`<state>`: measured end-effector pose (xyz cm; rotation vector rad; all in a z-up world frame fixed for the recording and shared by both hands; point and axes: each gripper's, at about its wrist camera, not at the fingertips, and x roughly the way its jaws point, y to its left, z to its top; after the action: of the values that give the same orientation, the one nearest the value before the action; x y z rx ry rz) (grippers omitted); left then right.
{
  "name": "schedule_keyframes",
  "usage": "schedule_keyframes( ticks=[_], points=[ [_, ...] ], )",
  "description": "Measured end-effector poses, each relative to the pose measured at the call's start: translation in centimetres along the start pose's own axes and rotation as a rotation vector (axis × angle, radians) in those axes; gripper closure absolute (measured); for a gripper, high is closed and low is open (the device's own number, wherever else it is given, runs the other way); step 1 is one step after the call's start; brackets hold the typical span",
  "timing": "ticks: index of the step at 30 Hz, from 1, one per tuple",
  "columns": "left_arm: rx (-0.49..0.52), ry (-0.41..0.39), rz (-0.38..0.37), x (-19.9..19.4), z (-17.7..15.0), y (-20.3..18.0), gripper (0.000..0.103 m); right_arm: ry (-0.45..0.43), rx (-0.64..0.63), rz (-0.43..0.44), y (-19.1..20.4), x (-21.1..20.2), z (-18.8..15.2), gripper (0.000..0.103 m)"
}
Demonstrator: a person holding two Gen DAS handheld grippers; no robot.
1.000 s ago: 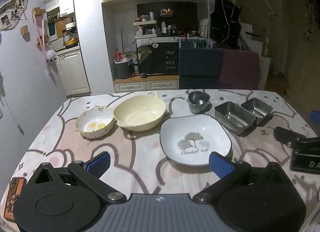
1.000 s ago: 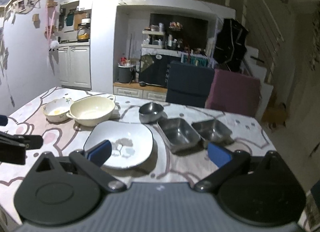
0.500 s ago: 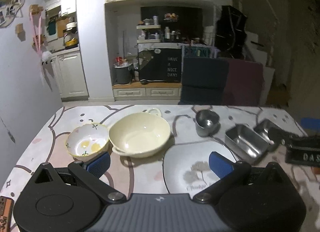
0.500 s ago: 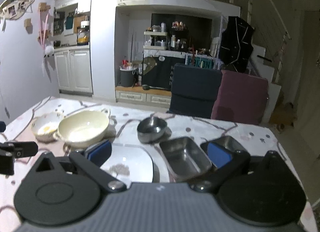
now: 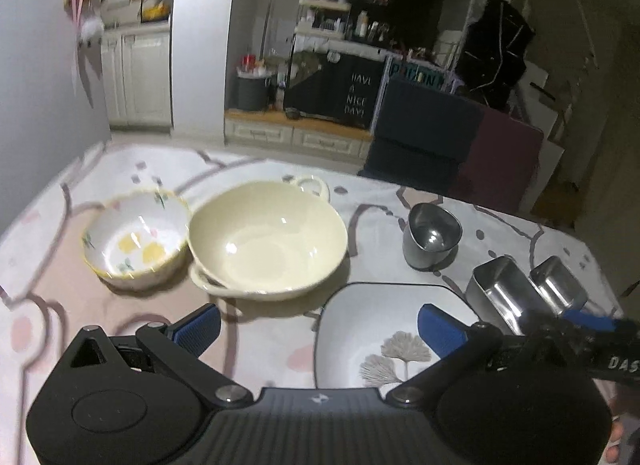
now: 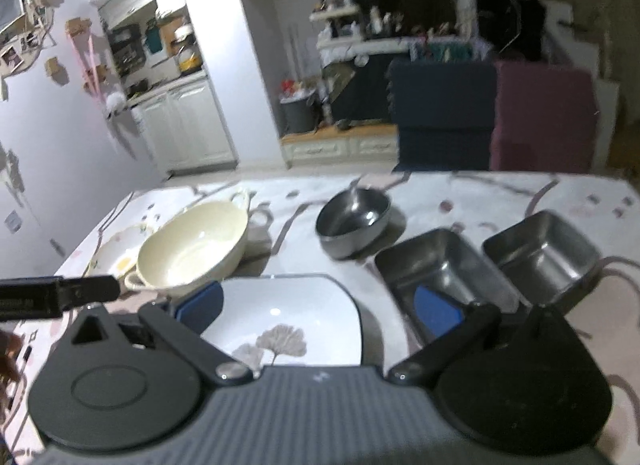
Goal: Organize plates and bowls
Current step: 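Move both grippers toward the rim of the white ginkgo plate, then close the right gripper on the plate rim while the left gripper grips the opposite rim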
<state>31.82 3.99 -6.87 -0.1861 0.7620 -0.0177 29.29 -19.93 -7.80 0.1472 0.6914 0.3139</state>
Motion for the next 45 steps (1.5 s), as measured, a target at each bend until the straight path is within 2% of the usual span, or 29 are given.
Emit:
schedule_keyframes(
  ticks=[2, 6, 8, 9, 11, 15, 17, 20, 22, 24, 25, 27, 30, 33, 35, 37, 41, 43, 45],
  points=[
    [-0.053, 0.028, -0.04, 0.9, 0.0, 0.7, 0.0, 0.051, 0.035, 0.029, -0.8, 1.0, -0.1, 0.0],
    [-0.119, 0.073, -0.084, 2.6, -0.4, 1.6, 0.0, 0.158, 0.219, 0.086, -3.7, 3.0, -0.4, 0.003],
    [-0.123, 0.079, -0.081, 3.2, -0.5, 1.6, 0.0, 0.193, 0.277, 0.097, -4.5, 3.8, -0.7, 0.016],
    [-0.132, 0.086, -0.084, 3.5, -0.4, 1.7, 0.0, 0.212, 0.294, 0.097, -4.8, 4.0, -0.9, 0.019],
    [-0.161, 0.111, -0.103, 4.0, -0.3, 1.9, 0.0, 0.256, 0.321, 0.107, -5.2, 4.9, -1.5, 0.031],
    [-0.201, 0.138, -0.157, 5.2, -0.4, 2.2, 0.0, 0.319, 0.339, 0.111, -5.2, 6.0, -2.3, 0.046],
    [-0.199, 0.133, -0.166, 5.6, -0.5, 2.1, 0.0, 0.328, 0.328, 0.101, -4.9, 6.2, -2.3, 0.063],
    [-0.197, 0.141, -0.165, 6.1, -0.6, 1.9, 0.0, 0.34, 0.329, 0.096, -4.8, 6.8, -2.8, 0.082],
    [-0.182, 0.136, -0.178, 6.4, -0.8, 1.8, 0.0, 0.348, 0.317, 0.101, -4.6, 7.7, -2.7, 0.084],
    [-0.153, 0.133, -0.191, 6.6, -1.0, 1.7, 0.0, 0.354, 0.297, 0.09, -4.6, 8.2, -2.5, 0.09],
    [-0.145, 0.138, -0.192, 6.8, -1.0, 1.7, 0.0, 0.355, 0.29, 0.075, -4.7, 8.4, -2.5, 0.097],
    [-0.152, 0.15, -0.196, 7.1, -1.1, 1.9, 0.0, 0.362, 0.296, 0.061, -4.6, 8.2, -2.6, 0.097],
    [-0.204, 0.157, -0.245, 7.4, -1.0, 2.6, 0.0, 0.39, 0.252, 0.04, -3.8, 7.6, -2.6, 0.096],
    [-0.243, 0.163, -0.286, 7.6, -0.9, 3.2, 0.002, 0.421, 0.263, 0.042, -3.5, 6.9, -3.0, 0.096],
    [-0.235, 0.177, -0.288, 7.9, -0.7, 3.4, 0.01, 0.43, 0.256, 0.042, -3.1, 6.5, -3.2, 0.096],
    [-0.226, 0.204, -0.273, 8.3, -0.7, 3.5, 0.024, 0.43, 0.261, 0.042, -3.1, 6.3, -3.3, 0.096],
    [-0.188, 0.259, -0.245, 9.2, -1.1, 3.7, 0.038, 0.417, 0.276, 0.031, -3.3, 6.6, -3.1, 0.096],
    [-0.174, 0.276, -0.231, 9.6, -1.3, 3.9, 0.05, 0.416, 0.273, 0.026, -3.3, 6.6, -3.0, 0.096],
    [-0.176, 0.292, -0.223, 10.0, -1.5, 4.0, 0.056, 0.417, 0.277, 0.026, -3.4, 6.7, -3.0, 0.096]
  ],
)
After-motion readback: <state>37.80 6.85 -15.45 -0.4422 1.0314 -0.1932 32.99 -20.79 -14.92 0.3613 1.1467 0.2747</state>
